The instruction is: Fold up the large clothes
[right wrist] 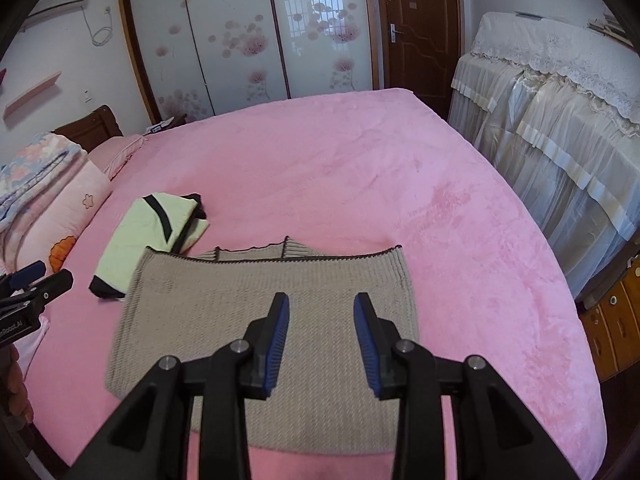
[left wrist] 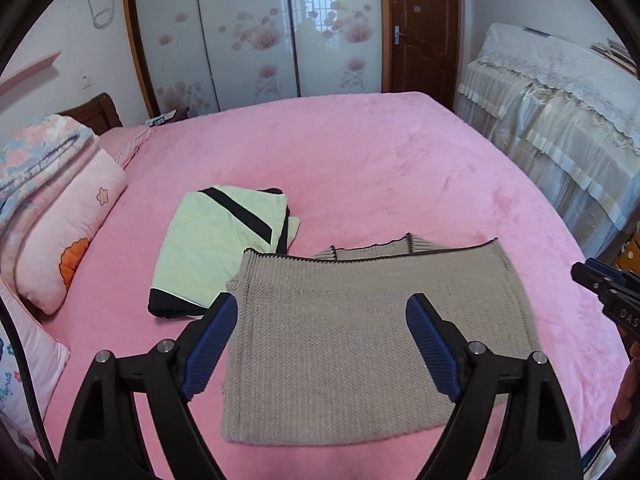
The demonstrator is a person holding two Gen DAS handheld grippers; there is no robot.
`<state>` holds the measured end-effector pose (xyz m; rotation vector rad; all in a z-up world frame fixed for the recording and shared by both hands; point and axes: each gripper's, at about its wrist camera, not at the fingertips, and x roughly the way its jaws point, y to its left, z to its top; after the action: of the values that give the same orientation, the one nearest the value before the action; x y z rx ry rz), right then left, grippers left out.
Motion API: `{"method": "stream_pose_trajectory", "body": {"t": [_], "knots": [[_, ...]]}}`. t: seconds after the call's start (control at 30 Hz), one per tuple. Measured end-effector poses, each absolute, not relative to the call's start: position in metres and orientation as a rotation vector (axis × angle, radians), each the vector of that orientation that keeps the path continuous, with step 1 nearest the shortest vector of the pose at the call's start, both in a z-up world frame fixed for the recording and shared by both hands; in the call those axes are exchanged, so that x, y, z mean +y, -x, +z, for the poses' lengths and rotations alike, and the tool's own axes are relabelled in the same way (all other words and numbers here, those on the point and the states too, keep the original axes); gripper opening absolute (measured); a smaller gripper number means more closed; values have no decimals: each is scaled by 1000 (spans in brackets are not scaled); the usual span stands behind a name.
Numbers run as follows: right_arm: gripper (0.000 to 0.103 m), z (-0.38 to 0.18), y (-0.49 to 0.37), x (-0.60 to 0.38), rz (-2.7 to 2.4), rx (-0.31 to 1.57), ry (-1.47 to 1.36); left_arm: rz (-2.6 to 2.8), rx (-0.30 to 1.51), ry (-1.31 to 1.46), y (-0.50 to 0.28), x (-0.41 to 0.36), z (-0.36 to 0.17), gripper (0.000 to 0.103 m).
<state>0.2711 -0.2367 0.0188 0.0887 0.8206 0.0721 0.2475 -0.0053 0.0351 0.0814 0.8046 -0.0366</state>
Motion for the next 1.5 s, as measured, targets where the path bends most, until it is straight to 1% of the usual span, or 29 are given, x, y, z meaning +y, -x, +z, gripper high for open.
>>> {"method": "stream_pose_trajectory", "body": {"t": [0.2,0.33,0.47,0.67,0.9,1.03,1.2,1.37,1.5], "knots": [[36,32,-234,-227,128,806,-89,-72,811,-74,-204,-13,54,86],[36,32,-211,-224,145,793,-107,-45,813,-66,-179,-11,53,86],[36,25,-191,-219,148,776,-114,-17,812,-29,-152,-4,41,86],[36,7,-168,-209,149,756,-147,15,858,125,-129,14,0,86],[36,-37,-150,-194,106,763,-192,81,932,197,-112,29,-65,86],[36,-70,-143,-190,75,799,-235,94,1024,269,-103,38,-109,86],[36,-107,-146,-183,75,889,-252,73,1127,313,-101,44,-154,86],[36,-129,-153,-172,93,927,-238,20,1145,408,-107,52,-186,86],[36,-142,-162,-161,117,942,-231,-50,1123,539,-118,64,-209,86]]}}
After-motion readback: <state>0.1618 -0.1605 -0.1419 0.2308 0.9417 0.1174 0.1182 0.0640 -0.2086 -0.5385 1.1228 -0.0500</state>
